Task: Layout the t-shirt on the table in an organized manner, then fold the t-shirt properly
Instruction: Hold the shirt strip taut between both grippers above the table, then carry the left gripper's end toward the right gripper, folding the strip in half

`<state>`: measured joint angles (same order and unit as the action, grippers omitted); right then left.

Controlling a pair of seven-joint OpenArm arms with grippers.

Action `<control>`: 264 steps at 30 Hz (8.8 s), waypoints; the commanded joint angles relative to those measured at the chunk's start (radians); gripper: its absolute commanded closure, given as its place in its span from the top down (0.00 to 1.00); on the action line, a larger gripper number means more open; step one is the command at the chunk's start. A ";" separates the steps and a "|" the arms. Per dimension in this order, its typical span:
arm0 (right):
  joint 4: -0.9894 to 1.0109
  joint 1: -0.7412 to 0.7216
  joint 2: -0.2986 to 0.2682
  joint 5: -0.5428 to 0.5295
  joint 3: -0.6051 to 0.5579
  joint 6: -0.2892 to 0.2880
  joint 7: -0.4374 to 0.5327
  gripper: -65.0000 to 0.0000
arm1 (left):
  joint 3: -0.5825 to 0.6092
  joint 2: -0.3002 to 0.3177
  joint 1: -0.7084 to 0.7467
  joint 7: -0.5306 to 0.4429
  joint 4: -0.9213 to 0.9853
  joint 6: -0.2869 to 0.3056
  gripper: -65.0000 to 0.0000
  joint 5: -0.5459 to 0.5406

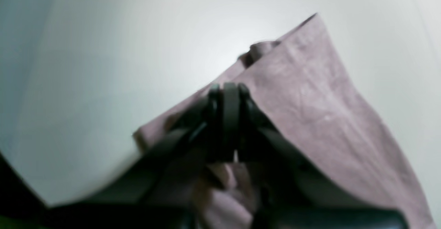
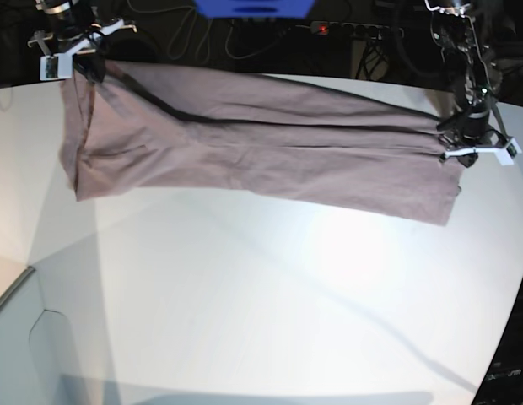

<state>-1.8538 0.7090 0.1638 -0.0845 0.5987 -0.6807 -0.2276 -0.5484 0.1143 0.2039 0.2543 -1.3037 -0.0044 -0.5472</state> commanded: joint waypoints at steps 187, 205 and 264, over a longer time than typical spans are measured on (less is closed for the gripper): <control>0.494 -0.424 -0.128 0.087 0.094 -0.017 0.014 0.00 | 0.146 0.009 0.072 -0.022 -0.155 0.005 0.00 -0.001; 0.494 -0.423 -0.128 0.087 0.094 -0.017 0.014 0.00 | 0.363 0.009 0.102 -0.023 -0.199 0.004 0.00 -0.001; 0.497 -0.466 -0.100 0.210 0.096 -0.017 0.014 0.00 | 1.045 0.034 0.035 -0.019 -0.236 0.004 0.00 0.180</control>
<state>-1.3518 0.2417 0.0639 0.1188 0.6937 -0.6827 -0.1974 0.4938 0.1524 0.2432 0.2546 -1.5246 -0.0082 -0.3664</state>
